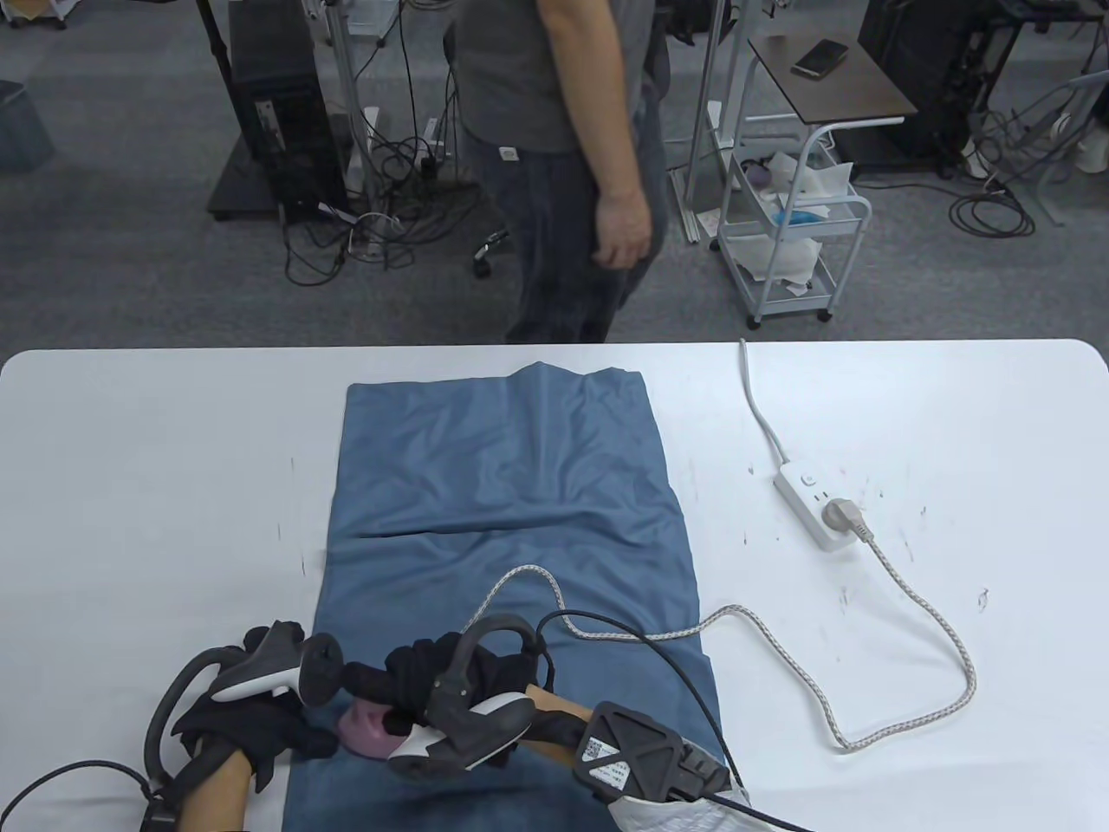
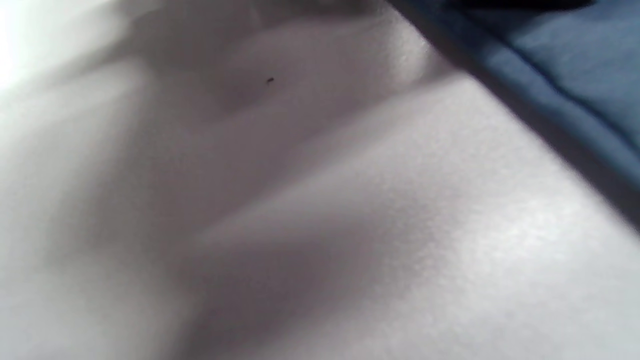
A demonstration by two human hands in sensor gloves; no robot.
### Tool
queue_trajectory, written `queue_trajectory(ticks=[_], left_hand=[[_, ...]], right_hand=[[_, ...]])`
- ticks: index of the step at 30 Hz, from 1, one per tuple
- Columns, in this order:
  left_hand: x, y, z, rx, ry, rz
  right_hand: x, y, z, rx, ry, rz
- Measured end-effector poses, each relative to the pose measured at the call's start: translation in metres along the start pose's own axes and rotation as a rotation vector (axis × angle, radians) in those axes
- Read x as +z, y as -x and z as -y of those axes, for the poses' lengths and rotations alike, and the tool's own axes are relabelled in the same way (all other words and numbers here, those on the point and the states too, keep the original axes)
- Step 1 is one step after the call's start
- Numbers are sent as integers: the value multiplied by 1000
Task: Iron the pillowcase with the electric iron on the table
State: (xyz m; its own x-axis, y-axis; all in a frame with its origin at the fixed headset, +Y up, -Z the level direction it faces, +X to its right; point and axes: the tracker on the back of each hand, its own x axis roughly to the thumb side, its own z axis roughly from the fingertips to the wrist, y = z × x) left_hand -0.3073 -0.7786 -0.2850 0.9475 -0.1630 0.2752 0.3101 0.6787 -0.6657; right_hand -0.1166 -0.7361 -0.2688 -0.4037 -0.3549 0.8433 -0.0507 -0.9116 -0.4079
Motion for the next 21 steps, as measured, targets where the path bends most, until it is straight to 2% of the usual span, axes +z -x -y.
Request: queue_trajectory(ticks=[4,7,10,13,15,19,21], left_hand=[[0,1,0,-2,1,1],[2,5,-2,26,-11,19],[6,13,-3,63,-47,-4],[4,17,0,29,-13,-55],[1,19,2,39,14,-56],[0,22,6,63,24,-72],[0,22,6,67,25,-73]], right_hand=[[-7,25,-20,251,-33,-146],[-11,35,-22,206,-115,-194],[-11,31,-9,77,-97,-145],[-8,10,8,79,-21,-32],[-8,-5,13,39,-13,23],[-15,-25,6,13,-19,59],[-19,-26,2,47,14,39]])
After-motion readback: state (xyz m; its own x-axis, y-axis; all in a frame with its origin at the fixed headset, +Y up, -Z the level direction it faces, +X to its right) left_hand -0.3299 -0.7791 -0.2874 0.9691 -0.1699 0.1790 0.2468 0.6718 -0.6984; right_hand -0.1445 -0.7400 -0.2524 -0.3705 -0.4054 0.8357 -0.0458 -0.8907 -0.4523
